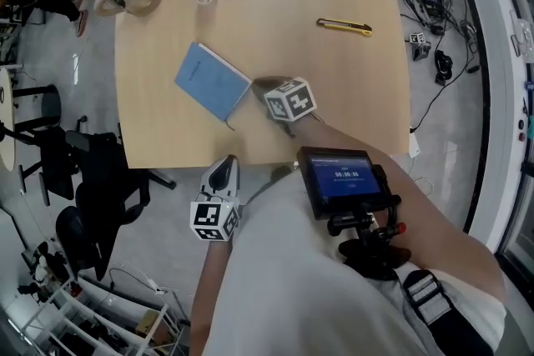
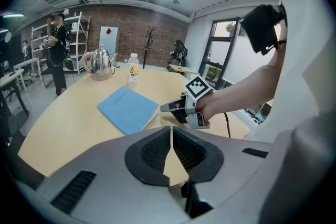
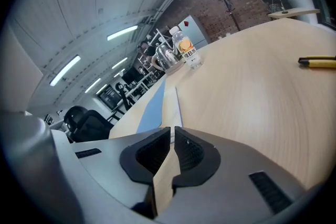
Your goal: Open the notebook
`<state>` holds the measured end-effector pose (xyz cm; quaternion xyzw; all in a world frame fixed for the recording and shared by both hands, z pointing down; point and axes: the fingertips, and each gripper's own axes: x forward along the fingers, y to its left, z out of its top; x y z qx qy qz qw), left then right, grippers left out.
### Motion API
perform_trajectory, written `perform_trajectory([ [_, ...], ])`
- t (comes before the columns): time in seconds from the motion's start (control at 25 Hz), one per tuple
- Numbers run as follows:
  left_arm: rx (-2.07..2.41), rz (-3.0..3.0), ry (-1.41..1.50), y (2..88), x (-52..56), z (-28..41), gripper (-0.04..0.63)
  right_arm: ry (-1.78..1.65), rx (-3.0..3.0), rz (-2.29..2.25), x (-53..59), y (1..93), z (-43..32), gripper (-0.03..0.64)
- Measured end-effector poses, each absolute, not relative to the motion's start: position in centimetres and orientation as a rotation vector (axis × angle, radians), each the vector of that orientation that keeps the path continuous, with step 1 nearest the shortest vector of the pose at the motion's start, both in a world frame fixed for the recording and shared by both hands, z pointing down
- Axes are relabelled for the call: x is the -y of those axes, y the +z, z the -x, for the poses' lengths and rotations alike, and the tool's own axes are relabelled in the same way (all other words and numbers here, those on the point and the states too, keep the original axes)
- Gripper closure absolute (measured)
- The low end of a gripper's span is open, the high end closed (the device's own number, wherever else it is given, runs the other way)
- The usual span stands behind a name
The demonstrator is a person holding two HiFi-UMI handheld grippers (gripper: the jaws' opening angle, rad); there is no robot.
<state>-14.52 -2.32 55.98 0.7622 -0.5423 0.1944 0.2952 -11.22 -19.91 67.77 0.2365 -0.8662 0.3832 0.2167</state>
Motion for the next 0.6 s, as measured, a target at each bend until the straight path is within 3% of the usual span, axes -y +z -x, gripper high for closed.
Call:
perform_trajectory([
  [0.2, 1.45, -2.003, 0.521, 56.2, 2.9, 14.5, 0.575, 0.999, 2.377, -0.617, 20.2, 68.0, 12.3, 0.595],
  [0.36, 1.456, -1.983, 0.513, 56.5, 2.9, 14.5, 0.575, 0.961, 2.326, -0.606, 20.0, 68.5, 12.8, 0.51],
  [0.6, 1.473, -1.962, 0.493, 56.5, 2.8, 14.3, 0.575, 0.873, 2.273, -0.588, 19.8, 68.8, 13.3, 0.509],
])
